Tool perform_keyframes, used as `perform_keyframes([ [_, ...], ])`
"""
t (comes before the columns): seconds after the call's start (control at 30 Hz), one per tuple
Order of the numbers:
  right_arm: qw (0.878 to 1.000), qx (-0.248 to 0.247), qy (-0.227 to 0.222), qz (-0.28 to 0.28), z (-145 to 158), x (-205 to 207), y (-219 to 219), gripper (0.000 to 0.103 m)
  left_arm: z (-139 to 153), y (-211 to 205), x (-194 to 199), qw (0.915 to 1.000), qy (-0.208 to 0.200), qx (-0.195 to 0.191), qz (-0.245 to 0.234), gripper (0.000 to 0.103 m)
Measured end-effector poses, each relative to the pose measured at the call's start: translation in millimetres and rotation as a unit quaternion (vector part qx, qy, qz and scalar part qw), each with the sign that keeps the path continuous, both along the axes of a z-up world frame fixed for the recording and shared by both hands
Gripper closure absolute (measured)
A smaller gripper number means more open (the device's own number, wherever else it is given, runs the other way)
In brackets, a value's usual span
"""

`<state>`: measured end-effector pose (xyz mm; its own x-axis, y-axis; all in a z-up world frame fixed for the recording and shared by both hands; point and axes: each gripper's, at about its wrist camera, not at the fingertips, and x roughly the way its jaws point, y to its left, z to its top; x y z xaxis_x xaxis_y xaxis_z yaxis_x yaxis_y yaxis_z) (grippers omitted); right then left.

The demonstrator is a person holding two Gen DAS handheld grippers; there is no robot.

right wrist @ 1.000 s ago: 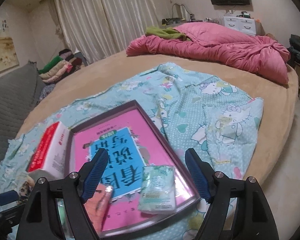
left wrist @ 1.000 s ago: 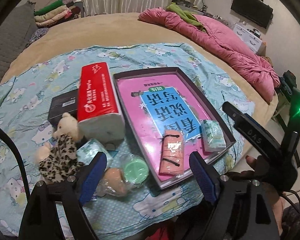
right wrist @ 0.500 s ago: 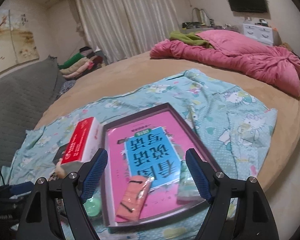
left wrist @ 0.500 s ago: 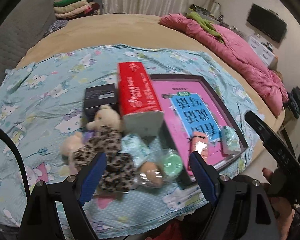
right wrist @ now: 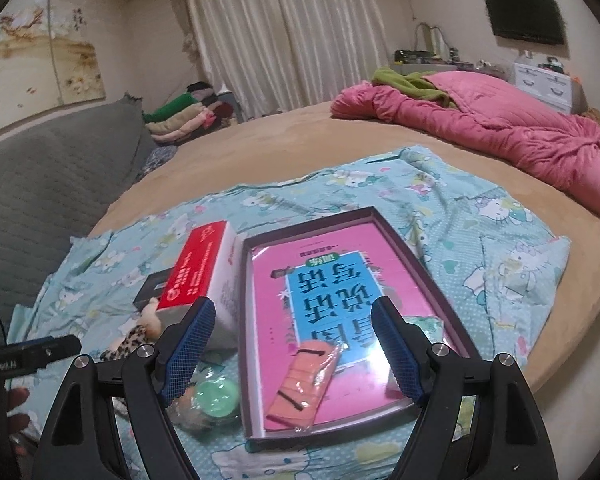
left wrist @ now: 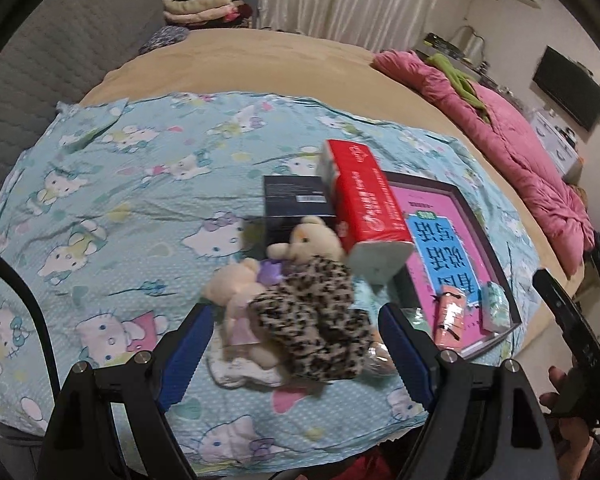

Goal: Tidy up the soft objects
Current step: 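Withdraw both open tools from the tray back toward the pile, then grasp the cream teddy bear with the left tool while the right grasps the leopard plush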

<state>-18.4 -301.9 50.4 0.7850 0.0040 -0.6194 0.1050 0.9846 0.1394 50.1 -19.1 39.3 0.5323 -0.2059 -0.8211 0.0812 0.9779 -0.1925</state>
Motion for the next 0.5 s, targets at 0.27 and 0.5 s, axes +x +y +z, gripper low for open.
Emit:
perform_keyframes([
  [0.27, 0.999, -0.015, 0.007, 0.039, -1, 0, 23, 0.021, -5, 34, 4, 0.9994, 0.007, -0.012, 0.033, 0.019],
  [0.5, 0.996, -0.024, 0.015, 0.089, -6, 1, 53, 0.021, -23, 59, 9, 0.9976, 0.027, -0.024, 0.059, 0.019],
])
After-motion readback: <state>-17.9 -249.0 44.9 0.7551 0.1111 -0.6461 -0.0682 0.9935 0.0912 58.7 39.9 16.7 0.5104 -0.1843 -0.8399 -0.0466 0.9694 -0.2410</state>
